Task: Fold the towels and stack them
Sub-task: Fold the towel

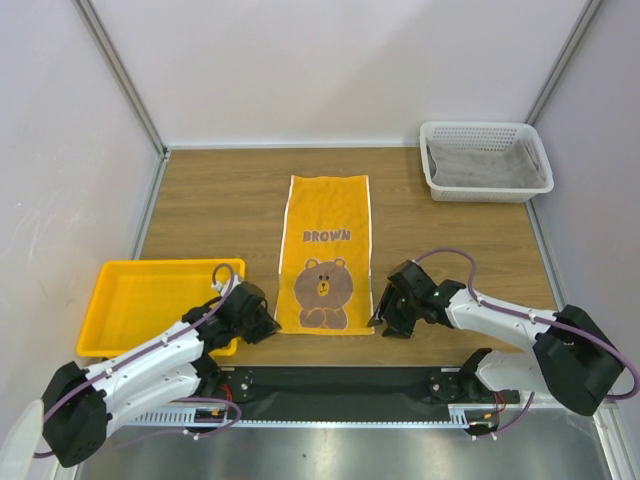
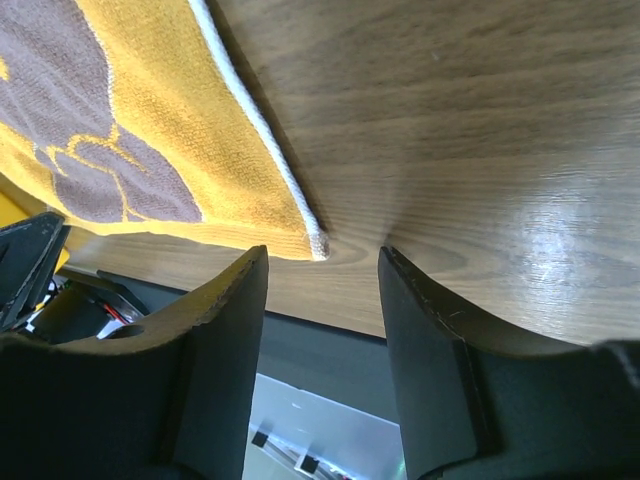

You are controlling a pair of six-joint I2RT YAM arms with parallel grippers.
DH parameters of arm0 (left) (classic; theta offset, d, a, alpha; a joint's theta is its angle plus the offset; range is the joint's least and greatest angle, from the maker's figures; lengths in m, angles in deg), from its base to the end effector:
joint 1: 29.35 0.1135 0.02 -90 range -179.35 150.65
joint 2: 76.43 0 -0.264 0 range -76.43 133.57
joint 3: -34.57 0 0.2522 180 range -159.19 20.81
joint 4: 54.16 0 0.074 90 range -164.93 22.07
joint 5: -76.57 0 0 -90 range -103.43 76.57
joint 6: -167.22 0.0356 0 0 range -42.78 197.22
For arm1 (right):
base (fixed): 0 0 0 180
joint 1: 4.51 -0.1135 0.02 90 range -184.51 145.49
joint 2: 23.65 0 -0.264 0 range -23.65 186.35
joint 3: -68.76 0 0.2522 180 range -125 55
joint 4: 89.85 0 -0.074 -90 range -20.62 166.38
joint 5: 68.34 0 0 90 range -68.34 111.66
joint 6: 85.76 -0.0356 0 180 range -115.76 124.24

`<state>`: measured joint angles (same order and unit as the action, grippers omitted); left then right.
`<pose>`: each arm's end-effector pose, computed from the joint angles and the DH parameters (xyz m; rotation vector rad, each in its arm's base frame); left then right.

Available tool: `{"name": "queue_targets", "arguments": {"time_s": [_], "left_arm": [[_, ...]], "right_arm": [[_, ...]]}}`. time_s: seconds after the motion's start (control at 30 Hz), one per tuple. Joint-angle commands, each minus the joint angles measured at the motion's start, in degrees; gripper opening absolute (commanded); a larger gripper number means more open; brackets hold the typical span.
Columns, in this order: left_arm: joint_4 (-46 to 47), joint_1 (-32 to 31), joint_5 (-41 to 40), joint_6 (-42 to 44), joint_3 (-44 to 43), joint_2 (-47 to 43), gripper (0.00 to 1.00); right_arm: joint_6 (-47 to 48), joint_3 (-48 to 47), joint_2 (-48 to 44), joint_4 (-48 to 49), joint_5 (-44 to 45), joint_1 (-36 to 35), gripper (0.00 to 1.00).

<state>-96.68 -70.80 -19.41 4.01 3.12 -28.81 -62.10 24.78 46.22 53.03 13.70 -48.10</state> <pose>0.1082 -0.0906 0.1448 -0.7785 2.5917 -0.5620 0.1455 0.1453 0.1539 0.5253 2.8567 0.6867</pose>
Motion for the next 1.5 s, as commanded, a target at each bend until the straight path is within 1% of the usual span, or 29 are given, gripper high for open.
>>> {"name": "queue_targets", "arguments": {"time_s": [0.0, 0.23, 0.33, 0.43, 0.5, 0.53, 0.57, 0.63, 0.67, 0.8, 0.87, 0.93, 1.0, 1.03, 1.1, 1.17, 1.2, 1.23, 1.3, 1.33, 1.37, 1.4, 1.47], "left_arm": [[0.3, 0.1, -2.1, -0.5, 0.9, 0.0, 0.27], [0.3, 0.1, -3.0, 0.0, 1.1, 0.1, 0.23], [1.1, 0.1, -2.9, 0.6, 1.2, 1.0, 0.20], [1.5, 0.1, -3.1, 1.1, 1.1, 1.5, 0.17], [1.6, 0.0, -3.3, 1.5, 0.9, 1.5, 0.14], [1.7, 0.1, -3.4, 1.8, 0.9, 1.5, 0.10], [1.8, 0.1, -3.7, 1.9, 0.7, 1.3, 0.08], [1.4, 0.1, -4.0, 2.5, 0.6, 1.2, 0.00], [0.9, 0.0, -4.1, 2.7, 0.0, 1.1, 0.00], [-1.8, 0.1, -6.9, 6.8, -3.3, -0.8, 0.00], [-3.8, 0.1, -8.0, 9.0, -6.4, -2.0, 0.00], [-4.7, 0.1, -9.6, 13.3, -10.2, -4.0, 0.00], [-6.1, 0.1, -11.0, 17.6, -13.3, -4.9, 0.00], [-6.5, 0.1, -12.1, 19.1, -16.6, -5.4, 0.00], [-7.5, 0.0, -13.3, 23.3, -20.3, -5.5, 0.00], [-8.8, 0.1, -14.7, 25.9, -26.7, -4.6, 0.00], [-9.3, 0.1, -15.1, 28.1, -29.0, -4.2, 0.00], [-10.3, 0.1, -15.6, 29.4, -33.8, -3.8, 0.00], [-10.5, 0.1, -16.3, 32.6, -38.1, -2.5, 0.00], [-10.5, 0.1, -16.4, 33.6, -41.9, -2.1, 0.00], [-10.5, 0.1, -16.4, 34.4, -43.8, -1.3, 0.00], [-10.5, 0.1, -16.4, 35.9, -45.7, -0.9, 0.00], [-10.4, 0.1, -16.5, 37.4, -50.8, -0.1, 0.00]], "right_arm": [[-1.8, 0.2, 0.5, 2.3, 0.8, -1.1, 0.53], [-3.6, 1.6, 3.4, 6.4, 0.5, -3.1, 0.48], [-3.5, 1.3, 4.6, 6.2, 0.8, -3.3, 0.45], [-3.2, 0.8, 4.5, 5.2, 2.2, -3.3, 0.38], [-2.9, 0.3, 4.4, 4.7, 3.2, -3.3, 0.31], [-2.8, 0.1, 4.4, 4.4, 3.5, -3.4, 0.26], [-2.8, -0.1, 4.5, 4.4, 3.7, -3.3, 0.17], [-2.6, -0.8, 4.7, 4.0, 3.9, -3.4, 0.10], [-2.5, -1.2, 4.8, 3.8, 4.1, -3.4, 0.01], [-0.9, -4.9, 3.3, -0.4, 6.1, -3.3, 0.00], [0.2, -8.6, 1.2, -2.1, 7.6, -3.3, 0.00], [2.0, -11.8, -0.1, -5.1, 9.7, -3.3, 0.00], [3.4, -17.1, -1.8, -7.7, 11.0, -3.3, 0.00], [4.1, -19.2, -2.3, -8.7, 12.3, -3.3, 0.00], [6.1, -25.3, -3.3, -11.3, 13.8, -3.3, 0.00], [8.3, -29.1, -3.6, -12.5, 15.5, -3.3, 0.00], [9.1, -33.5, -3.6, -13.6, 16.2, -3.3, 0.00], [10.0, -35.4, -3.3, -14.1, 17.2, -3.3, 0.00], [13.0, -41.8, -2.5, -15.6, 18.1, -3.1, 0.00], [14.2, -44.5, -2.1, -16.2, 18.5, -3.0, 0.00], [15.3, -46.8, -1.5, -17.0, 18.9, -2.8, 0.00], [17.4, -51.6, -0.5, -18.5, 19.4, -2.7, 0.00], [19.2, -56.3, 0.5, -20.1, 21.1, -2.6, 0.00]]}}
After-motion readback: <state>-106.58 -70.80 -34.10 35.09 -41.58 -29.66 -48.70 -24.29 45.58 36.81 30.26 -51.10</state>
